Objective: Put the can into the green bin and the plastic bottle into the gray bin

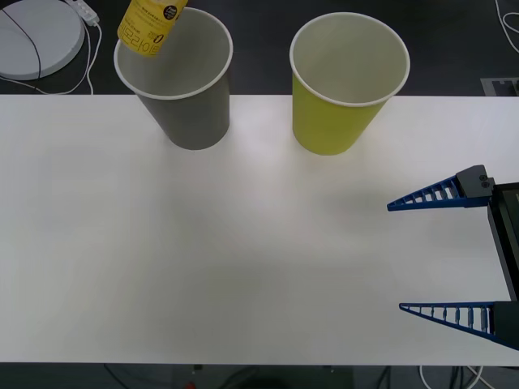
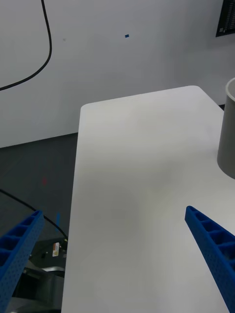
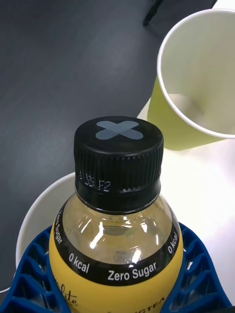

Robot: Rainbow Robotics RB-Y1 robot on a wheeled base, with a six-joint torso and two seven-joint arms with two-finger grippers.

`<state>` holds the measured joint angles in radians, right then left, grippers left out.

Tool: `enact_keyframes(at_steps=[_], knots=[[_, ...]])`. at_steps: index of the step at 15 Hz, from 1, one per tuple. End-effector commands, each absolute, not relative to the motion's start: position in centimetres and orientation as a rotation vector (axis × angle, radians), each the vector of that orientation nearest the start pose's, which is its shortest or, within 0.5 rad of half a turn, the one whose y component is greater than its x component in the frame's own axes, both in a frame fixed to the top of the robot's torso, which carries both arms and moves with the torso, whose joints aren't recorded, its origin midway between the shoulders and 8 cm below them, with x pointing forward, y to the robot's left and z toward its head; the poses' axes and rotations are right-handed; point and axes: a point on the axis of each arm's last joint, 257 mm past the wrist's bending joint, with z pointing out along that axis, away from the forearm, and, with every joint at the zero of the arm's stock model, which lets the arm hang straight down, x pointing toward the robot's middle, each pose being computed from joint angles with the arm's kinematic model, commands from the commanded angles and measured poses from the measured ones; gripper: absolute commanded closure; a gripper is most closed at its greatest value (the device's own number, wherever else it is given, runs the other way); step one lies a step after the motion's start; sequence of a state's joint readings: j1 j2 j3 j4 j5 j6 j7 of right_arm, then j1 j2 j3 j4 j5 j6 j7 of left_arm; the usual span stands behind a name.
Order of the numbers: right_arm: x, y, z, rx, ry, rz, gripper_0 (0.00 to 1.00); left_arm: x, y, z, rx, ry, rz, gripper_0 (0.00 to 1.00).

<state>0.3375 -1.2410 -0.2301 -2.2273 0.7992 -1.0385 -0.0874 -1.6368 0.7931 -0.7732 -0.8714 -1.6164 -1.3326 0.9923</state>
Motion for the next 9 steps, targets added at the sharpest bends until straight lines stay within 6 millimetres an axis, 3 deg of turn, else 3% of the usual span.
enact_keyframes(at_steps=[1,2,3,9], knots=[[26.22,-16.68,-7.96,-1.484,1.362,0.723,0.0,61.06,11.32,8.68,1.223,2.042,-0.124,0.7],[26.22,-16.68,-7.96,-1.484,1.362,0.723,0.0,61.04,11.31,8.67,1.221,2.043,-0.131,0.21],[26.22,-16.68,-7.96,-1.484,1.362,0.723,0.0,61.03,11.36,8.64,1.215,2.045,-0.147,0.0],[26.22,-16.68,-7.96,-1.484,1.362,0.723,0.0,60.99,11.48,8.47,1.231,2.039,-0.151,0.0]])
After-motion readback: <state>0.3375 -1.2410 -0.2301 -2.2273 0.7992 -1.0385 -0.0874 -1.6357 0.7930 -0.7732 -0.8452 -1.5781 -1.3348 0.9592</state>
